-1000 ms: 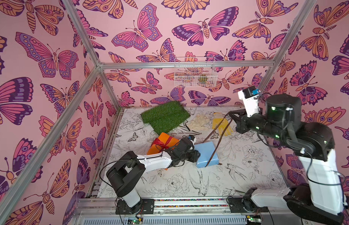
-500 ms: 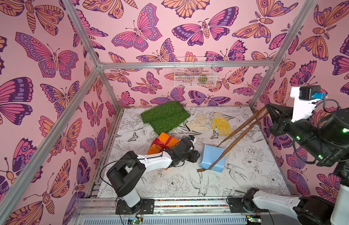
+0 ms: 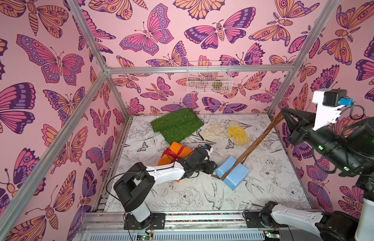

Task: Untie the ribbon bows on the gift boxes
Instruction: Pull the ribbon from the gift box.

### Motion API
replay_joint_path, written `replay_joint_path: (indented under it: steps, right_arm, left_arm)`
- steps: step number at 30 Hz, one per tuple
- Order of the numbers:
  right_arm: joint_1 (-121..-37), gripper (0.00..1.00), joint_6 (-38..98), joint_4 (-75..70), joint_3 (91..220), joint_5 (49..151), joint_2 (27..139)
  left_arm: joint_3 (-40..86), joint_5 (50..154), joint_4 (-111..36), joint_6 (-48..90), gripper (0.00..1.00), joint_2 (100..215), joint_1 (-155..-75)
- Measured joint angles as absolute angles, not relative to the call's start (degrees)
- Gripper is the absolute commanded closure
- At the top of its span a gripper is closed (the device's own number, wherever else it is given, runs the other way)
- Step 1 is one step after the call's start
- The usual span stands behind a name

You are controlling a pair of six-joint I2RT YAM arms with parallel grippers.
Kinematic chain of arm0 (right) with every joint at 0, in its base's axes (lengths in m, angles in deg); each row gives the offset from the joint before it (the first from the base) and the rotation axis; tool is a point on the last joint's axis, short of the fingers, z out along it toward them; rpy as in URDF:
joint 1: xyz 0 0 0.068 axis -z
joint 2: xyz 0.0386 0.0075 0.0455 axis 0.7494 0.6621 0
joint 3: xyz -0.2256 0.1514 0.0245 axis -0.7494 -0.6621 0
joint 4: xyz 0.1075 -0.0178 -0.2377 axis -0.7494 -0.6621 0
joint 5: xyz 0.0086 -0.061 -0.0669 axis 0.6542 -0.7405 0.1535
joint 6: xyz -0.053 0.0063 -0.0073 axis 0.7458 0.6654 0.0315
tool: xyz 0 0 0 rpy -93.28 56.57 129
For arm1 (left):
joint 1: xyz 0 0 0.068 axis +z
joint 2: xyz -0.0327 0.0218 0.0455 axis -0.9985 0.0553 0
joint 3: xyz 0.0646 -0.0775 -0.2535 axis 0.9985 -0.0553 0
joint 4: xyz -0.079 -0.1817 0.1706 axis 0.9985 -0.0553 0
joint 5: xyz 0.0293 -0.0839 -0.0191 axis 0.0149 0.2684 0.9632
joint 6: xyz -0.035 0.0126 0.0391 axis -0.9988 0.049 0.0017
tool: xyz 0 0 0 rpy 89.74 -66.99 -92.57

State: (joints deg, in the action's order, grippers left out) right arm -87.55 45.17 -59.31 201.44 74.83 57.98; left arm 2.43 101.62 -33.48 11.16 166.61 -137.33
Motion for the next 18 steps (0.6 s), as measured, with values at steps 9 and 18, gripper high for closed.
replay_joint_path:
  steps: [9, 18]
  right_arm:
    - [-87.5, 1.0, 45.7, -46.1, 196.6, 82.4, 56.9]
    - [-87.5, 1.0, 50.7, -27.8, 193.1, 81.6, 51.7]
  left_arm:
    - [2.6, 106.6, -28.1, 14.6, 0.34, 161.1, -137.6]
    - [-0.3, 106.5, -27.1, 14.5, 0.34, 162.4, -137.5]
